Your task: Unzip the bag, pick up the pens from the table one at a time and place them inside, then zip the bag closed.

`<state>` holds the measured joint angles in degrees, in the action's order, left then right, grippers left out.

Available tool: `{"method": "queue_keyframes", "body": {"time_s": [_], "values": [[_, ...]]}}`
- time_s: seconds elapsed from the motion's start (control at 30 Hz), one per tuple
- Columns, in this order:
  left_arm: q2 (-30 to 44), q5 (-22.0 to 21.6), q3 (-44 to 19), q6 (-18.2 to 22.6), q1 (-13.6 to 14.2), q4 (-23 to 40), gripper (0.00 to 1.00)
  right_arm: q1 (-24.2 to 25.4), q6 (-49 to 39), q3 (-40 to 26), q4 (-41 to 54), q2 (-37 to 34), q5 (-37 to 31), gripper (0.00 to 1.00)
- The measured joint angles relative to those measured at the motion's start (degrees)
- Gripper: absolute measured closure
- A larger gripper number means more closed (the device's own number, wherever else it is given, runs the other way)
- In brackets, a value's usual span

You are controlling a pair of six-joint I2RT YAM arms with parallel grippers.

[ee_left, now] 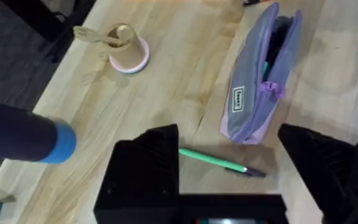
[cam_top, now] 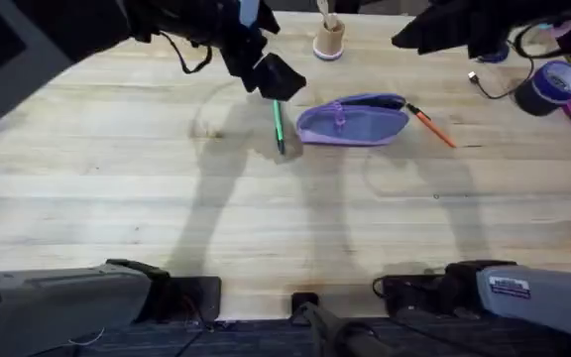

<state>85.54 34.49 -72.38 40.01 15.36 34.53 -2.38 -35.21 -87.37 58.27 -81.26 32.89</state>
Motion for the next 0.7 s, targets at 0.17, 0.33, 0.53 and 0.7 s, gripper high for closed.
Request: {"method": "queue_keyframes", "body": {"time_s": [0.17, 0.33, 0.53, 0.7], "values": [[-0.1, 0.0, 0.0, 0.0, -0.4, 0.0, 0.007, -0.1, -0.7, 0.0, 1.5, -0.4, 1.1, 0.973], [0.0, 0.0, 0.0, 0.0, -0.4, 0.0, 0.007, -0.3, -2.5, 0.0, 3.5, -0.5, 0.4, 0.973], [0.0, 0.0, 0.0, 0.0, -0.4, 0.0, 0.008, -3.1, -5.3, -1.1, 7.4, -2.7, -6.7, 0.973], [0.0, 0.0, 0.0, 0.0, -0.4, 0.0, 0.007, -5.9, -7.4, -4.5, 10.5, -4.7, -14.0, 0.973]]}}
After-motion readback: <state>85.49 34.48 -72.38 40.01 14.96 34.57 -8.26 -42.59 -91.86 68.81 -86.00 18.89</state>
